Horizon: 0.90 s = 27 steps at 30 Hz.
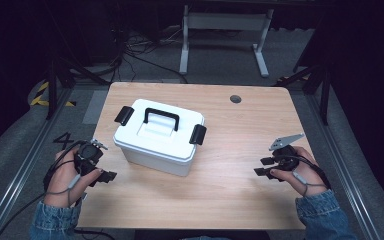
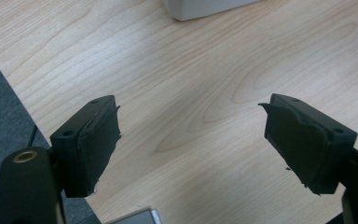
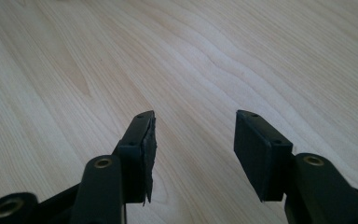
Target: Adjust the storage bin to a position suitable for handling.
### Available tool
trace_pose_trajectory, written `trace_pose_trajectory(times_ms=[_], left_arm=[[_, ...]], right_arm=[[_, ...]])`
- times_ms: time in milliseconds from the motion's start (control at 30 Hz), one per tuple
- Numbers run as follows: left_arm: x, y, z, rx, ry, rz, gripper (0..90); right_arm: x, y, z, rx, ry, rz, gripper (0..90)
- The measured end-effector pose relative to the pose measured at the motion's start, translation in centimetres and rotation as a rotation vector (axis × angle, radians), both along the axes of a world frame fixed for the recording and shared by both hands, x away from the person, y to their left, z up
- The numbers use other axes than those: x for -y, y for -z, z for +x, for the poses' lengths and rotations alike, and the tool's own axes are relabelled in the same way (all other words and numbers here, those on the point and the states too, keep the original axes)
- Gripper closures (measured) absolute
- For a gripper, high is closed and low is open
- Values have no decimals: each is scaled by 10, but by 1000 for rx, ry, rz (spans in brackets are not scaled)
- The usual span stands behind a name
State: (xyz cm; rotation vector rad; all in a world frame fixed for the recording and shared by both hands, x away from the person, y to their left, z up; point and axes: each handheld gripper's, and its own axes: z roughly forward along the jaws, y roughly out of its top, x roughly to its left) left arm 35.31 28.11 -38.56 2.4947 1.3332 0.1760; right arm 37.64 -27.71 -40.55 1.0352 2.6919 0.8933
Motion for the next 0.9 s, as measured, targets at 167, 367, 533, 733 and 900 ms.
trace_pose_trajectory(times_ms=[167, 367, 533, 733, 900], left_arm=[[0, -2, -1, -12, -1, -19, 183], [-1, -3, -1, -8, 20, -15, 182], [-1, -4, -2, -15, 10, -35, 182], [-1, -4, -2, -12, 15, -36, 182], [-2, -4, -1, -12, 18, -33, 182]], right_arm=[[-6, -7, -2, 12, -10, 24, 494], [-12, -15, -2, 25, -22, 28, 490], [-20, -28, -2, 31, -45, 39, 489], [-29, -40, -2, 37, -72, 58, 485], [-41, -53, -1, 43, -96, 69, 483]])
